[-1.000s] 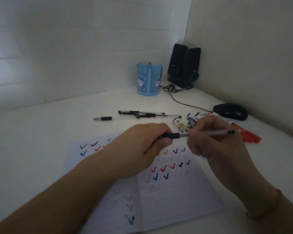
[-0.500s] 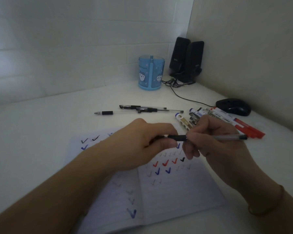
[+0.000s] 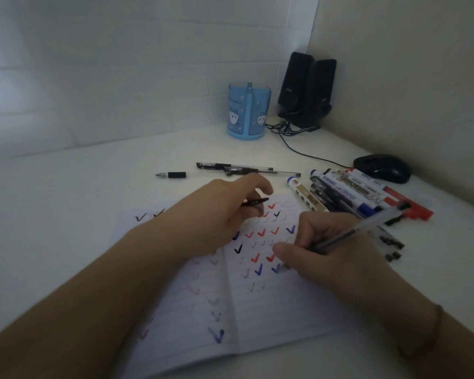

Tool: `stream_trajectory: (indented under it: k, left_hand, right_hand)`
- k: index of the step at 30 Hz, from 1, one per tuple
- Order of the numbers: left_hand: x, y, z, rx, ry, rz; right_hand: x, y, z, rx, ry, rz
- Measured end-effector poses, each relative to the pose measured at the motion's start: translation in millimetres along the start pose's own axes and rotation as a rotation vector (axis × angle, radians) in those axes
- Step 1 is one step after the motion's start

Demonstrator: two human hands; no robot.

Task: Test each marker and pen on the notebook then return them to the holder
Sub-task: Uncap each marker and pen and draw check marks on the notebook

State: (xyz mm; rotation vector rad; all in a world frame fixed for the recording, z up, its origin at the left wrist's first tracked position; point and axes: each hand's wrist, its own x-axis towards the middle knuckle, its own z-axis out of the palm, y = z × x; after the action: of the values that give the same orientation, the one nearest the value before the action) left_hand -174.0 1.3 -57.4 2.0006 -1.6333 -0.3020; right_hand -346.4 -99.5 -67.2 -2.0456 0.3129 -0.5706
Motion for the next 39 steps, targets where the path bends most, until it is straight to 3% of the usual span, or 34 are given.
stream_trajectory:
  k: [5, 15, 20, 30, 39]
  left_hand:
    - [2, -3, 2, 0.007, -0.005, 0.003]
    - [2, -4, 2, 0.03, 0.026, 0.08]
    - [2, -3, 1, 0.038, 0.005, 0.134]
    - [2, 0, 0, -0.118, 0.147, 0.035]
    - [-2, 5, -2, -0.097, 0.184, 0.123]
  right_hand:
    - [0, 6, 5, -0.165, -0.004, -0.004]
    - [0, 8, 6, -0.165, -0.069, -0.026]
    - [1, 7, 6, -0.198, -0.027, -0.013]
    - [10, -2, -20, 0.418, 0.176, 0.123]
    - [12, 0, -20, 0.459, 0.197, 0.146]
